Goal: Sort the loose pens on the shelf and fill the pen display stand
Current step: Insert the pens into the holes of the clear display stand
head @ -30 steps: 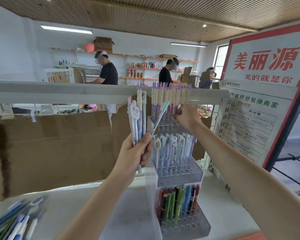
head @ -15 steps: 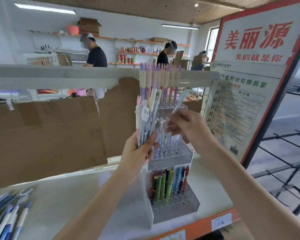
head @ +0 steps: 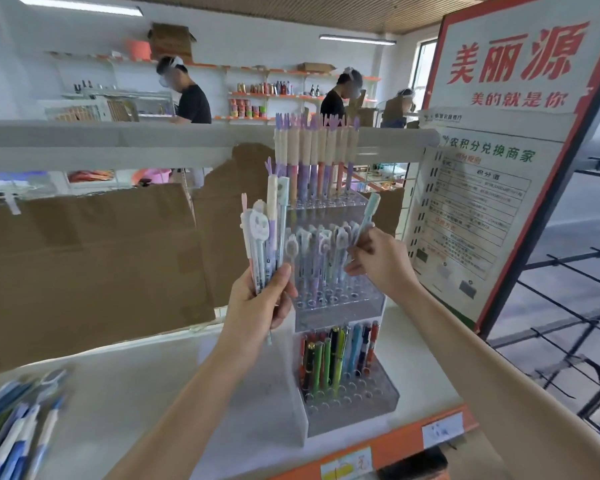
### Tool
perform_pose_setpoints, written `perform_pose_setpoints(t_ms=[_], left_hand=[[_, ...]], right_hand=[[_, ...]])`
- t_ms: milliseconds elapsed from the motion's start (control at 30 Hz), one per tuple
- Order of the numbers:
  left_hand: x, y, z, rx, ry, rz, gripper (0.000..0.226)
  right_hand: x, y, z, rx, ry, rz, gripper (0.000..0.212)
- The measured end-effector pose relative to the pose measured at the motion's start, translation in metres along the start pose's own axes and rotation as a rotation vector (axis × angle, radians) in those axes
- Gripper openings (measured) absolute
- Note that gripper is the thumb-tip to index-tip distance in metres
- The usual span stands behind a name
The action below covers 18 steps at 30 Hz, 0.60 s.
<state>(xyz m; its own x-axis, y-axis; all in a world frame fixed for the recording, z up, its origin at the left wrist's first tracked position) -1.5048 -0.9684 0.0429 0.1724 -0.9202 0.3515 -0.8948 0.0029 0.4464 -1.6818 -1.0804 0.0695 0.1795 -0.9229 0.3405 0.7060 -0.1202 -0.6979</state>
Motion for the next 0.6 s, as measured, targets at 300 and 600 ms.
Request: perform_pose_setpoints(t_ms=[300, 600], left_hand=[[-0.001, -0.001, 0.001, -0.006, -0.021, -0.01, 0.024], [-0.001, 0.002, 0.003, -0.053, -0.06, -0.006, 0.032]], right_hand=[[-0.004, 0.003, 0.002, -0.211, -0.08, -0.111, 0.016], [-0.013, 0.025, -0.011, -0.437, -0.024, 0.024, 0.011]])
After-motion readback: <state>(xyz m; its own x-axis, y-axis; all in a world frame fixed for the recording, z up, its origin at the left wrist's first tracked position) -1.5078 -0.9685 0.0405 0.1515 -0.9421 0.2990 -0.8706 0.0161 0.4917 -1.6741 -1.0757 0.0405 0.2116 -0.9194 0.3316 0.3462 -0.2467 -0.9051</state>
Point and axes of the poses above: each hand's wrist, its own x-axis towards the middle knuckle, its own y-axis out of the palm, z = x × y, the point moved 5 cm from there along x, towards the middle knuckle, and after that the axes turned 15 degrees about -x, right-handed, at the moved point
